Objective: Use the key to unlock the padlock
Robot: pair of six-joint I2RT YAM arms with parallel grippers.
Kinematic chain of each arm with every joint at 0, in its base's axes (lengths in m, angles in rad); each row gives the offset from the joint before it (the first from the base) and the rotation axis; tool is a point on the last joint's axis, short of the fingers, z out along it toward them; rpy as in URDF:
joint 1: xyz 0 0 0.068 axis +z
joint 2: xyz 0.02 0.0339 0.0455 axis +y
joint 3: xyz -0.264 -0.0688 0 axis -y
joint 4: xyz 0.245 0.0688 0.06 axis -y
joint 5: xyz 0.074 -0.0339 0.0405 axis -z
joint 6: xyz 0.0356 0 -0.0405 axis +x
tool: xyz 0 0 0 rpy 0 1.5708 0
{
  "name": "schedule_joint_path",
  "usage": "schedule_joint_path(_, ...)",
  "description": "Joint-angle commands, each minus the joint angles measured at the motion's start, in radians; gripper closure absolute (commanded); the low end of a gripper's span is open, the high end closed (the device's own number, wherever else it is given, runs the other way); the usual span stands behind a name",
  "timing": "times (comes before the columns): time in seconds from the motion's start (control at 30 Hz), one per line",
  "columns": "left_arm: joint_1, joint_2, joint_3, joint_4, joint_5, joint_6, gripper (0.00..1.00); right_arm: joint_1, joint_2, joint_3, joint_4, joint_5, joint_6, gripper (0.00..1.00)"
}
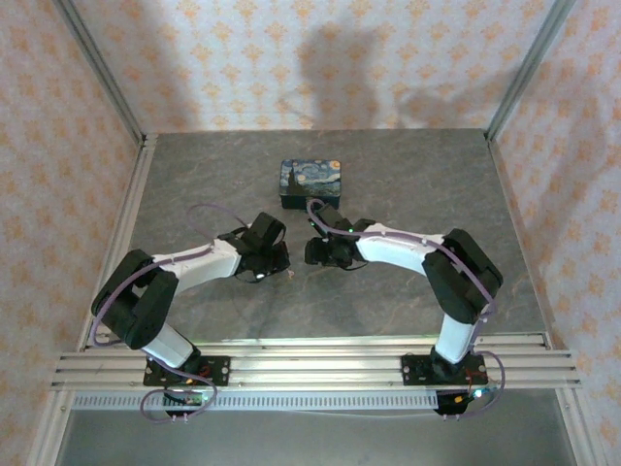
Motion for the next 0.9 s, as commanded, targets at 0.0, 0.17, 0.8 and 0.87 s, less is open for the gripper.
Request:
schedule_joint_path(0.0,0.064,-0.067,-0.032,-0.124,-0.073,-0.043,0.91,0.061,0.01,0.099,-0.1,0.076,-0.113,0.42)
schedule_joint_path(0.17,0.147,-0.148,-0.072,-0.178,-0.092,-0.019,0.87,0.134,0.101,0.231,-0.209,0.104,-0.183,0.44)
schedule_joint_path(0.8,0.192,-0.208,-0.103,-0.205,-0.095,0.048,0.86,0.211,0.344,0.525,-0.461,0.2,-0.237,0.57)
schedule_joint_path(0.87,0.193,-0.204,-0.103,-0.204,-0.094,0.051,0.86,0.21,0.355,0.538,-0.471,0.198,-0.237,0.58)
